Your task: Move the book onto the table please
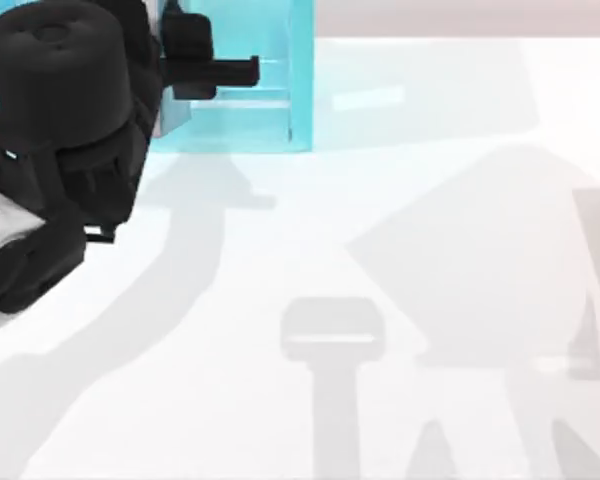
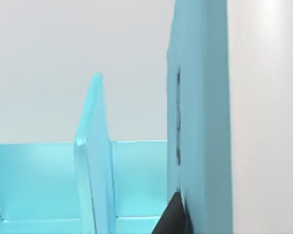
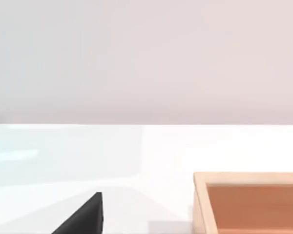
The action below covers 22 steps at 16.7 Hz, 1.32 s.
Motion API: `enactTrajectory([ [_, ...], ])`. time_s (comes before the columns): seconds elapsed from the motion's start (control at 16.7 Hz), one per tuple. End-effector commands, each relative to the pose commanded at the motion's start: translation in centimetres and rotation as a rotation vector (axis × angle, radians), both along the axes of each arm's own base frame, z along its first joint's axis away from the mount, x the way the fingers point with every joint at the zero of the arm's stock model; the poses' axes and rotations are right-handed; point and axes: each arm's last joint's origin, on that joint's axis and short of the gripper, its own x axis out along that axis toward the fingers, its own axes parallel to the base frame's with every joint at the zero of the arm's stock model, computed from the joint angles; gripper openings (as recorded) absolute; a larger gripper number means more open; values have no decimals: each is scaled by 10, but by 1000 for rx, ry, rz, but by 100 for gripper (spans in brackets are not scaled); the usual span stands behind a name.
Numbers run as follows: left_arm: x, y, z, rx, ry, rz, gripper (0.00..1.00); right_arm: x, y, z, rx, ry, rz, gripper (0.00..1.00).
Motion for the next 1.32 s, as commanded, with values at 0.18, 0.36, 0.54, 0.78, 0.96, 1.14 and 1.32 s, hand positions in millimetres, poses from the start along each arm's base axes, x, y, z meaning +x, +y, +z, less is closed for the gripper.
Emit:
enactTrajectory([
  [0.18, -6, 1, 1, 4, 4, 0, 0, 0, 0, 0, 0, 0, 0, 100],
  [0.36, -4, 2, -1, 8, 8, 4, 0, 0, 0, 0, 0, 0, 0, 100],
  [0.54, -4, -3, -1, -19, 12, 3, 0, 0, 0, 0, 0, 0, 0, 100],
  [0.78, -6, -30, -9, -163, 58, 10, 0, 0, 0, 0, 0, 0, 0, 100],
  [0.96, -11, -59, -26, -337, 125, 41, 0, 0, 0, 0, 0, 0, 0, 100],
  [1.14, -23, -90, -50, -553, 195, 107, 0, 0, 0, 0, 0, 0, 0, 100],
  [1.32, -40, -118, -77, -787, 237, 199, 0, 0, 0, 0, 0, 0, 0, 100],
])
